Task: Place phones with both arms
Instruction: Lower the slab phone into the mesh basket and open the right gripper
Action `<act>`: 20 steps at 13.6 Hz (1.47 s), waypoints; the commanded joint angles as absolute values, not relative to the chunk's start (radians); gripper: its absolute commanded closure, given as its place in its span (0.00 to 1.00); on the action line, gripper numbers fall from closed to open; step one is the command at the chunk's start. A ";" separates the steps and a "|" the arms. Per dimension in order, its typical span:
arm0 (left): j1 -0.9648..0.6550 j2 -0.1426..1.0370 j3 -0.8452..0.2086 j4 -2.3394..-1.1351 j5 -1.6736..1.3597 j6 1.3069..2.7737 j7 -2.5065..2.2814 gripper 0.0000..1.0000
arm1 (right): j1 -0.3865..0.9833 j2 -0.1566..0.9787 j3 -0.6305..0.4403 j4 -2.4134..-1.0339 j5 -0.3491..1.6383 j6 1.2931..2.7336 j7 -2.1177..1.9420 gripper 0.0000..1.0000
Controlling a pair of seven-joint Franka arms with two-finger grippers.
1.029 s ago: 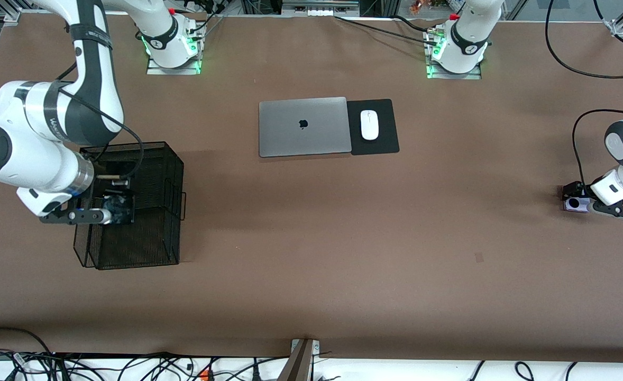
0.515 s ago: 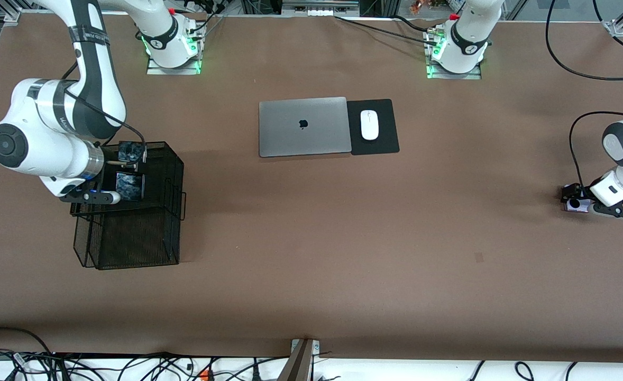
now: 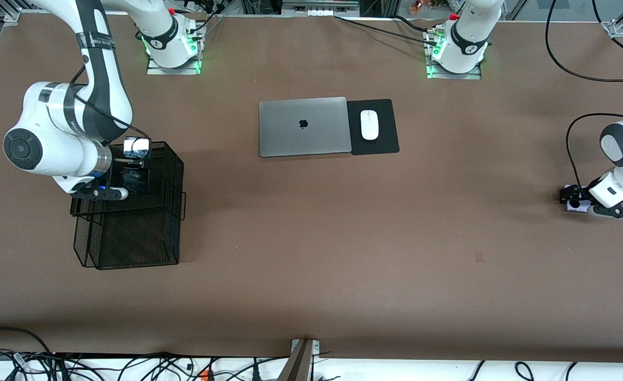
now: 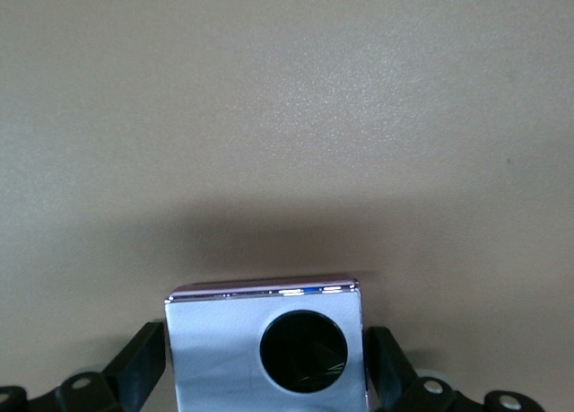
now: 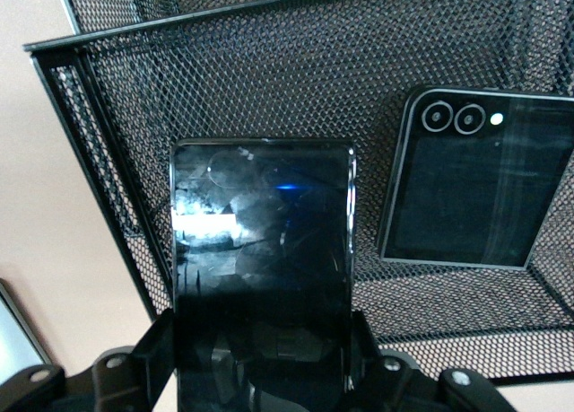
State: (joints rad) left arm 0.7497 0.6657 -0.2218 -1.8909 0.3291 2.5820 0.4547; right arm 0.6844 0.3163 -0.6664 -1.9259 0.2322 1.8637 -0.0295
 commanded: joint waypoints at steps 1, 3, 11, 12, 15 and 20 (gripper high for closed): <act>0.755 0.681 -0.230 -1.885 0.308 2.602 0.434 0.08 | 0.692 0.304 -0.663 -1.944 0.244 1.894 -0.008 1.00; 0.755 0.683 -0.230 -1.885 0.308 2.602 0.428 0.33 | 0.693 0.317 -0.661 -1.944 0.250 1.919 -0.006 1.00; 0.746 0.680 -0.230 -1.878 0.308 2.592 0.382 0.86 | 0.695 0.347 -0.661 -1.937 0.255 1.934 -0.006 0.56; 0.744 0.677 -0.230 -1.872 0.310 2.588 0.382 0.86 | 0.695 0.347 -0.661 -1.934 0.255 1.934 -0.006 0.35; 0.739 0.664 -0.232 -1.868 0.310 2.553 0.382 0.86 | 0.695 0.345 -0.661 -1.921 0.255 1.933 -0.006 0.01; 0.741 0.632 -0.270 -1.790 0.308 2.387 0.380 0.90 | 0.695 0.342 -0.663 -1.859 0.253 1.913 -0.008 0.01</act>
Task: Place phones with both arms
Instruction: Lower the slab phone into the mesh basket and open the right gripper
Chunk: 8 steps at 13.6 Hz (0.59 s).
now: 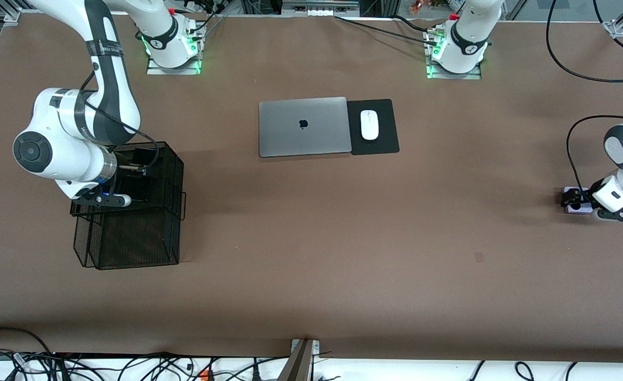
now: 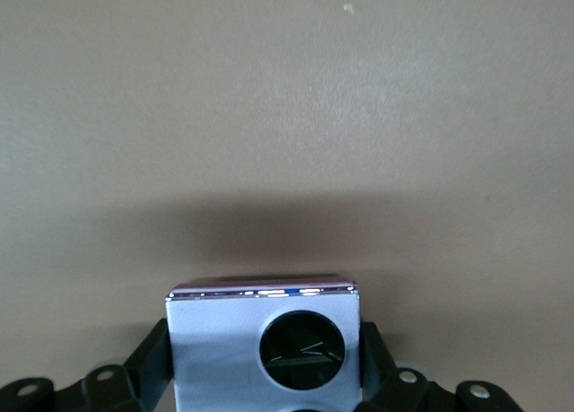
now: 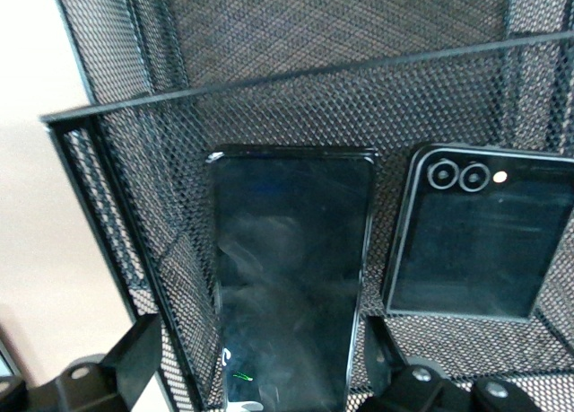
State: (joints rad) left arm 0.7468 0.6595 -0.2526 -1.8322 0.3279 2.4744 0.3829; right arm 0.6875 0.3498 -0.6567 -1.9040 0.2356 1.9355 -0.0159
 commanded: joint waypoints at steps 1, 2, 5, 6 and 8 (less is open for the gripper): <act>0.744 0.629 -0.276 -1.783 0.308 2.370 0.380 0.91 | 0.693 0.341 -0.664 -1.827 0.255 1.896 -0.009 0.01; 0.742 0.627 -0.278 -1.781 0.308 2.365 0.380 0.93 | 0.686 0.341 -0.664 -1.783 0.255 1.866 -0.009 0.01; 0.741 0.627 -0.320 -1.782 0.308 2.365 0.292 0.94 | 0.654 0.342 -0.670 -1.639 0.255 1.766 0.009 0.01; 0.738 0.627 -0.340 -1.782 0.310 2.365 0.261 0.94 | 0.637 0.345 -0.670 -1.590 0.255 1.717 0.024 0.01; 0.707 0.629 -0.367 -1.782 0.308 2.362 0.223 0.94 | 0.606 0.366 -0.670 -1.485 0.255 1.617 0.025 0.01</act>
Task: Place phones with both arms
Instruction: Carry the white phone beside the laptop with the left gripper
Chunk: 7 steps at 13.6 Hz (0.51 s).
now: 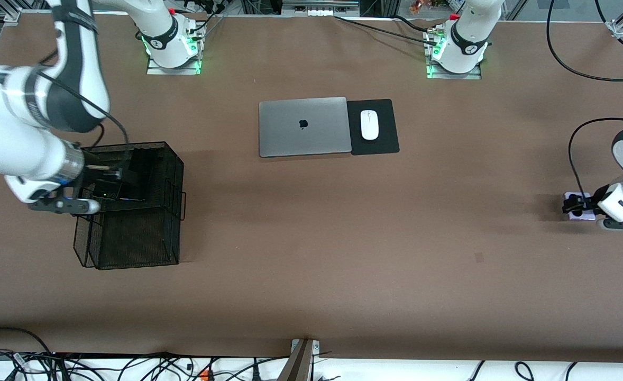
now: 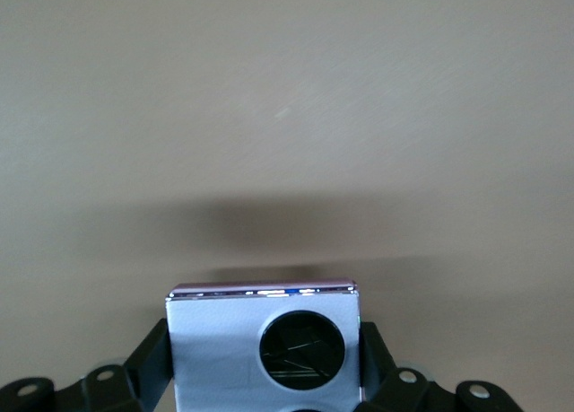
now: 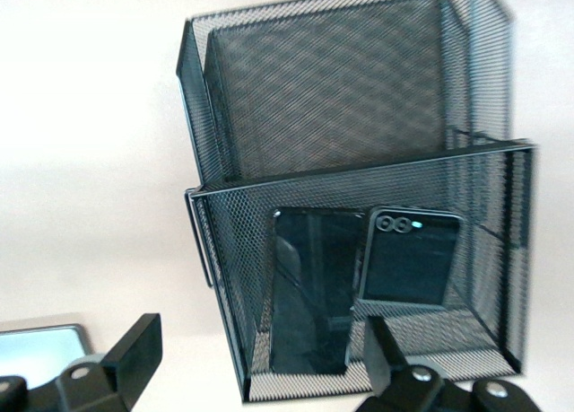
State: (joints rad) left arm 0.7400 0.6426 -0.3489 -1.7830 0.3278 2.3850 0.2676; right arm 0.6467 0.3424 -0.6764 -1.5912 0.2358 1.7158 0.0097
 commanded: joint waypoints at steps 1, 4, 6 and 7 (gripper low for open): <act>0.677 0.629 -0.367 -1.781 0.308 2.352 0.191 0.94 | 0.592 0.376 -0.670 -1.442 0.256 1.570 0.026 0.01; 0.537 0.629 -0.368 -1.778 0.308 2.338 0.004 0.94 | 0.548 0.423 -0.670 -1.304 0.291 1.447 0.050 0.01; 0.415 0.629 -0.368 -1.738 0.308 2.278 -0.165 0.94 | 0.517 0.455 -0.669 -1.238 0.314 1.421 0.054 0.01; 0.337 0.630 -0.368 -1.700 0.308 2.229 -0.272 0.94 | 0.500 0.472 -0.667 -1.203 0.328 1.405 0.054 0.01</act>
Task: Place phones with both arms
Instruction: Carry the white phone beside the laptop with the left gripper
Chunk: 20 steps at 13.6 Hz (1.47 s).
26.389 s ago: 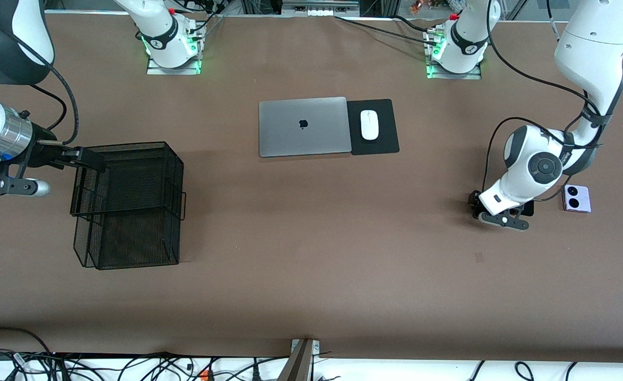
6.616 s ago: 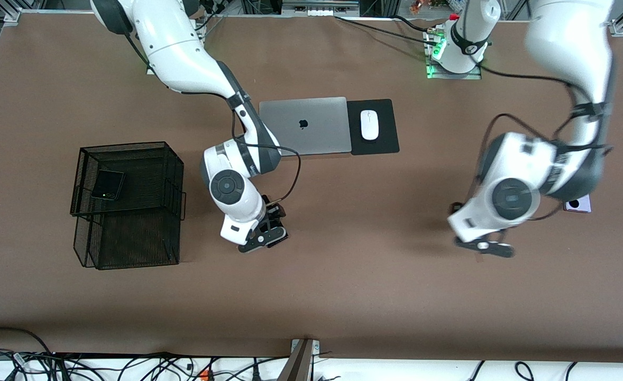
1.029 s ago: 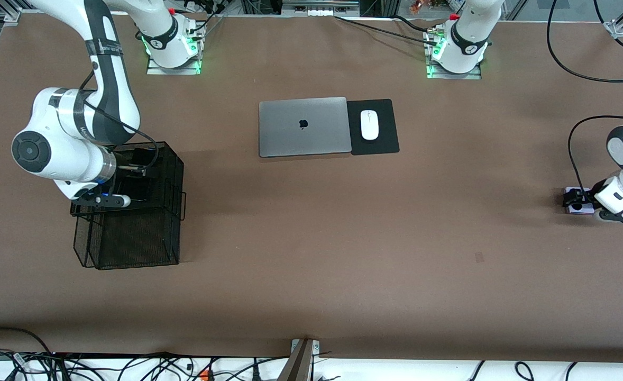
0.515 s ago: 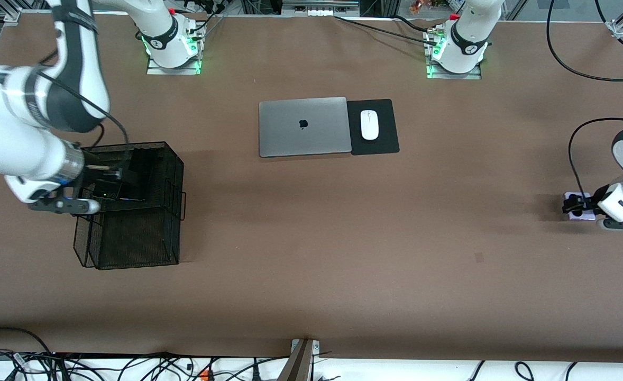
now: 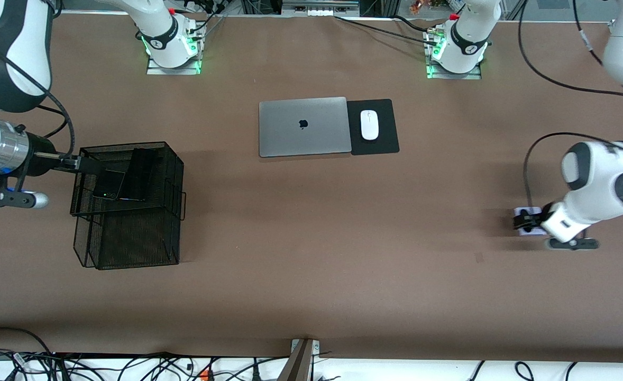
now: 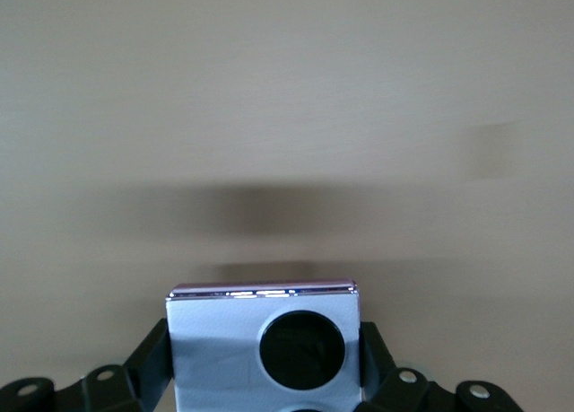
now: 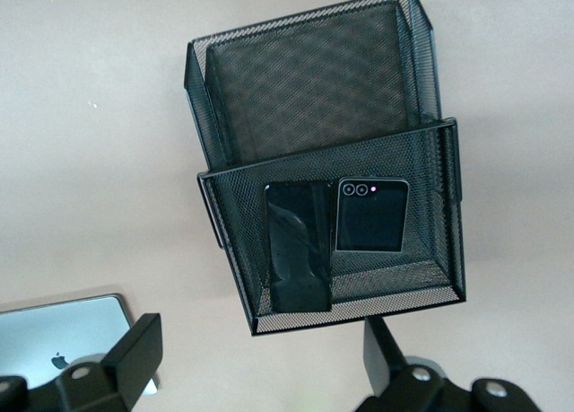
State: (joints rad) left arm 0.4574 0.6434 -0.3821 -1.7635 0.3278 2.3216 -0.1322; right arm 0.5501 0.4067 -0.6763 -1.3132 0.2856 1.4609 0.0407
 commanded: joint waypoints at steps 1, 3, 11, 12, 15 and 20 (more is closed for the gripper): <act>0.269 0.637 -0.368 -1.669 0.308 2.191 -0.367 0.94 | 0.483 0.491 -0.666 -1.168 0.342 1.379 0.054 0.01; 0.145 0.655 -0.368 -1.628 0.276 2.177 -0.519 0.94 | 0.476 0.500 -0.666 -1.152 0.354 1.362 0.054 0.01; -0.205 0.814 -0.364 -1.382 0.176 2.175 -0.934 0.96 | 0.421 0.496 -0.634 -1.123 0.359 1.327 0.051 0.01; -0.237 0.840 -0.364 -1.334 0.161 2.177 -0.963 0.96 | 0.360 0.494 -0.564 -1.120 0.354 1.327 0.060 0.01; -0.349 0.978 -0.362 -1.099 0.103 2.192 -1.070 0.96 | 0.200 0.462 -0.306 -1.118 0.218 1.328 0.095 0.01; -0.452 1.097 -0.360 -0.973 0.097 2.429 -1.169 0.96 | -0.067 0.392 0.063 -1.223 0.078 1.406 0.153 0.01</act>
State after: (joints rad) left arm -0.4243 1.0370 -0.3750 -1.0529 0.1264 2.3611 -1.1577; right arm 0.0108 0.4433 -0.0192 -1.1385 0.0971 1.3601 0.1428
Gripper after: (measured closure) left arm 0.145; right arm 0.013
